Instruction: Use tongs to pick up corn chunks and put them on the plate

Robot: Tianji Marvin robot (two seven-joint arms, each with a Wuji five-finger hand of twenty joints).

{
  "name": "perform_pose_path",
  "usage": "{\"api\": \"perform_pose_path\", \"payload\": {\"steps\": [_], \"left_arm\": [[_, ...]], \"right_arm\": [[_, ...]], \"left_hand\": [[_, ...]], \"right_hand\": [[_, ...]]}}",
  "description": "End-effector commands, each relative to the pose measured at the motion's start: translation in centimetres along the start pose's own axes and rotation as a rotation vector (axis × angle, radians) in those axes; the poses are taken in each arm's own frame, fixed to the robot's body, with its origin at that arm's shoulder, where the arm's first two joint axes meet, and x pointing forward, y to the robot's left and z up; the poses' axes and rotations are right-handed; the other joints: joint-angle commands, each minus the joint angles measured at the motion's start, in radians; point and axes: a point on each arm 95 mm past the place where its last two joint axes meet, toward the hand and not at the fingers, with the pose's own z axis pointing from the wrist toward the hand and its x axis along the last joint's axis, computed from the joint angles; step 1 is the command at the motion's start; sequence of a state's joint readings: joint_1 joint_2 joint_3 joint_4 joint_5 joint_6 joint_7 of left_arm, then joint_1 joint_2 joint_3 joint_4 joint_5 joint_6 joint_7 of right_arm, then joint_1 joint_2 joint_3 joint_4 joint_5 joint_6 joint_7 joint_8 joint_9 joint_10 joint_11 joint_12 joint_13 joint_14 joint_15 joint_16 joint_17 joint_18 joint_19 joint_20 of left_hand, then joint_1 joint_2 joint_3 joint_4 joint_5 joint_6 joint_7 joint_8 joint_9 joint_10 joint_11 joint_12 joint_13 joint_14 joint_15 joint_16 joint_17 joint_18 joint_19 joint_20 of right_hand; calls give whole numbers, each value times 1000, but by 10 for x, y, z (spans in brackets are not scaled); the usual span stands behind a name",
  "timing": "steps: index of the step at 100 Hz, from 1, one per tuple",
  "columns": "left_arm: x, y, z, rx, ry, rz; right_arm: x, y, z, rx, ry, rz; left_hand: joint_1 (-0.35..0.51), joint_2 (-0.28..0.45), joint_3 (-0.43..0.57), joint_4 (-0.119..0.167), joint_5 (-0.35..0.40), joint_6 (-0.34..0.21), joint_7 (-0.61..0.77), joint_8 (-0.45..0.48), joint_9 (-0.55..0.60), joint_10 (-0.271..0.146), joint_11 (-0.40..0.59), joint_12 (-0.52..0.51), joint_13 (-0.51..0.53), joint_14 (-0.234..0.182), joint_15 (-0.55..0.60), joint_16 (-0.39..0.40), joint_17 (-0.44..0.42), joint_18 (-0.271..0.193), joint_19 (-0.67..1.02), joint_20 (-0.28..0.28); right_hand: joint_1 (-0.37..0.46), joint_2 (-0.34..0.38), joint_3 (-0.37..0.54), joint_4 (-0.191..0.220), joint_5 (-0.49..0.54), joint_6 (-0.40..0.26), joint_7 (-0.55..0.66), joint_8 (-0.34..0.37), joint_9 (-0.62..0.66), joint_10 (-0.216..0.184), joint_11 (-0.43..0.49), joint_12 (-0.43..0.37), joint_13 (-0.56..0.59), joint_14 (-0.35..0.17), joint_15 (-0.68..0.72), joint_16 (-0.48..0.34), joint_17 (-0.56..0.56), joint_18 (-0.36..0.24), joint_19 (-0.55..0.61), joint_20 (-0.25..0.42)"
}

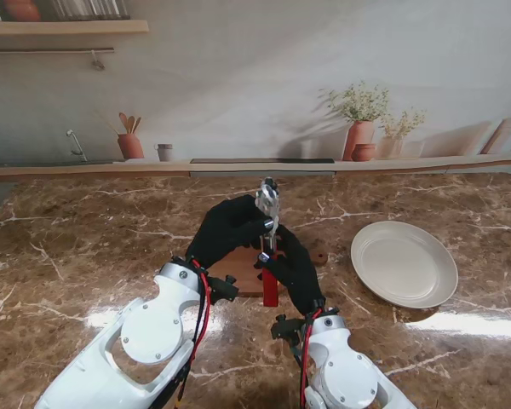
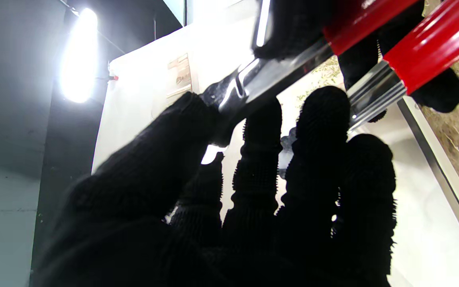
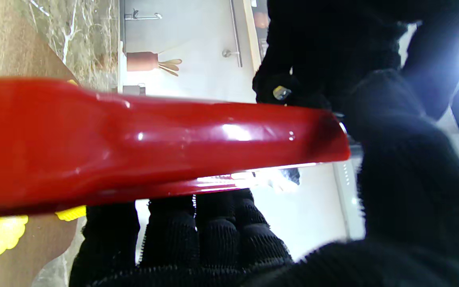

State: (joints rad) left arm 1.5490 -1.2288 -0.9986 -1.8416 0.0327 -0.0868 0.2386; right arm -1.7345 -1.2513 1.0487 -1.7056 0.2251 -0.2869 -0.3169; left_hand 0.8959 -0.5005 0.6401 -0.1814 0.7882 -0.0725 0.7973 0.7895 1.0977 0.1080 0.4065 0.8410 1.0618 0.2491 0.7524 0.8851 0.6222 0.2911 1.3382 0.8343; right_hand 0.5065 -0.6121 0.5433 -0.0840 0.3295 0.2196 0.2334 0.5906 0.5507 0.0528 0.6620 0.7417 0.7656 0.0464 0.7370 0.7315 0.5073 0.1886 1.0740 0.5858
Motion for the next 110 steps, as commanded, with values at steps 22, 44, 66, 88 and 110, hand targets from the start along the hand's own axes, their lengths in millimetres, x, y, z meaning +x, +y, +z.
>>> {"api": "perform_pose_path", "payload": {"steps": [22, 44, 66, 88, 110], "left_arm": [[0, 1, -1, 3, 6, -9], [0, 0, -2, 12, 3, -5], [0, 0, -4, 14, 0, -1], [-1, -1, -6, 16, -10, 14], [-9, -2, -9, 18, -33, 25]], "right_arm": [[1, -5, -5, 95, -58, 102], [4, -3, -7, 68, -55, 105], [4, 2, -8, 37, -78, 130], [7, 11, -6, -1, -111, 87], [9, 21, -6, -44, -135, 60]], "left_hand": [[94, 59, 19, 15, 60, -114, 33, 50, 30, -13, -12, 16, -2, 36, -10, 14, -12, -14, 5, 20], [97, 60, 14, 16, 58, -113, 32, 51, 28, -13, -11, 18, -6, 38, -10, 16, -17, -14, 5, 27], [98, 63, 10, 16, 58, -114, 32, 52, 26, -20, -11, 16, -15, 39, -12, 17, -25, -15, 1, 32], [99, 64, 9, 17, 59, -117, 33, 54, 27, -21, -11, 17, -18, 41, -13, 18, -32, -18, -3, 36], [97, 64, 11, 17, 59, -119, 33, 53, 27, -25, -10, 17, -24, 41, -15, 18, -40, -21, -7, 39]], "right_hand": [[-39, -4, -32, -37, 130, -134, 113, -20, 38, -111, 115, 240, -122, -38, 113, 154, -81, -21, -4, 41], [-10, -12, -28, -38, 266, -274, 232, 161, -71, -79, -108, 100, -230, -44, -38, 51, -109, -45, 0, 76], [23, -25, -13, -40, 216, -242, 201, 234, -22, 1, -307, -255, -62, 105, -427, -331, 10, 17, -68, -31], [34, -30, -8, -45, 209, -206, 133, 157, 143, -53, -177, -231, 220, -3, -178, -163, 215, -58, 189, -86], [53, -38, 3, -52, 266, -208, 110, 51, 282, -86, -112, -159, 298, -67, 93, -27, 297, -121, 416, -60]]}}
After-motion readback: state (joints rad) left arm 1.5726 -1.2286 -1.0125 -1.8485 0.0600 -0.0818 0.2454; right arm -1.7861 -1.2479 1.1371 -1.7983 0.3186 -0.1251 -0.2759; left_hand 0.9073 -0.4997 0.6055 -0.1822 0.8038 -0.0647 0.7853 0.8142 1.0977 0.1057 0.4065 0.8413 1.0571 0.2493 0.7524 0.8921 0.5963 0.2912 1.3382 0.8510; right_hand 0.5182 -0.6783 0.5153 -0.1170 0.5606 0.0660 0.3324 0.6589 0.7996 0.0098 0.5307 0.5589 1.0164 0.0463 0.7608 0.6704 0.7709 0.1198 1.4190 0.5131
